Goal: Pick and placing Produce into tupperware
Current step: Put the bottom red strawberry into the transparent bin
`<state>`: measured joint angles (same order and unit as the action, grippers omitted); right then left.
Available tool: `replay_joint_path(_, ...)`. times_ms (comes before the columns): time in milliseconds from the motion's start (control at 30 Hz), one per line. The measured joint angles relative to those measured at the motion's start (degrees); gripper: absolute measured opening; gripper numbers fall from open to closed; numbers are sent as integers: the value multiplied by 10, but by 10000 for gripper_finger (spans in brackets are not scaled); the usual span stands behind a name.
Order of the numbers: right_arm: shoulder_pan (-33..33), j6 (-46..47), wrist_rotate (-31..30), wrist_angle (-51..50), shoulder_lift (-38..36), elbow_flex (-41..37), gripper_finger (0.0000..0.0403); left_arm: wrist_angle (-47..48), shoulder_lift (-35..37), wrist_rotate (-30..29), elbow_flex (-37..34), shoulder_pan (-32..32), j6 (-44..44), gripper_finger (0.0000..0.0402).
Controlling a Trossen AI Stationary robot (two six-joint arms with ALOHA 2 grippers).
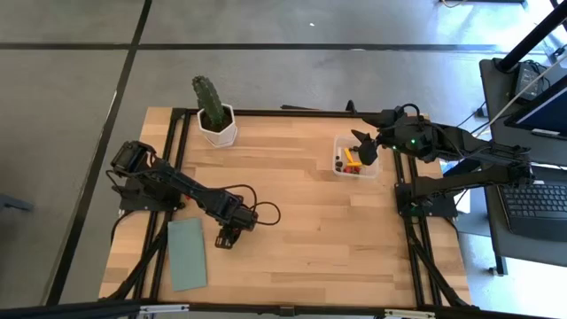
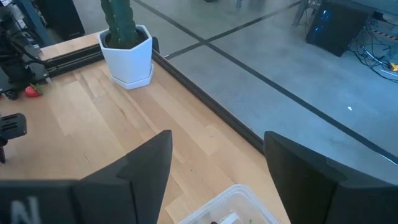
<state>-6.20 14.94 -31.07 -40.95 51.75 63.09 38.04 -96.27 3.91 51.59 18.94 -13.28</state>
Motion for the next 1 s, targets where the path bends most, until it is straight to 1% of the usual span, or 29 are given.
replay_joint_path(267, 0, 0, 0, 0, 0, 0, 255, -5, 0, -7, -1, -1, -1, 107)
replay_joint_path(300, 0, 0, 0, 0, 0, 0, 255, -8, 0, -5, -1, -1, -2, 103)
replay_joint_path(533, 0, 0, 0, 0, 0, 0, 255, -12, -1, -3, -1, -1, -4, 103)
replay_joint_path(633, 0, 0, 0, 0, 0, 0, 255, 0, -3, 3, 10, -9, -14, 103)
replay_joint_path(700, 0, 0, 0, 0, 0, 0, 255, 12, -5, 25, 30, -21, -5, 103)
replay_joint_path(767, 0, 0, 0, 0, 0, 0, 255, 20, -4, 66, 56, -41, 12, 103)
replay_joint_path(900, 0, -3, 0, 12, 0, 0, 255, 26, -4, 165, 113, -96, 40, 103)
replay_joint_path(967, 0, -5, 0, 15, 0, 0, 255, 24, -3, 198, 140, -128, 49, 103)
replay_joint_path(1000, 0, -7, 0, 18, -1, 0, 255, 24, -3, 205, 154, -145, 53, 103)
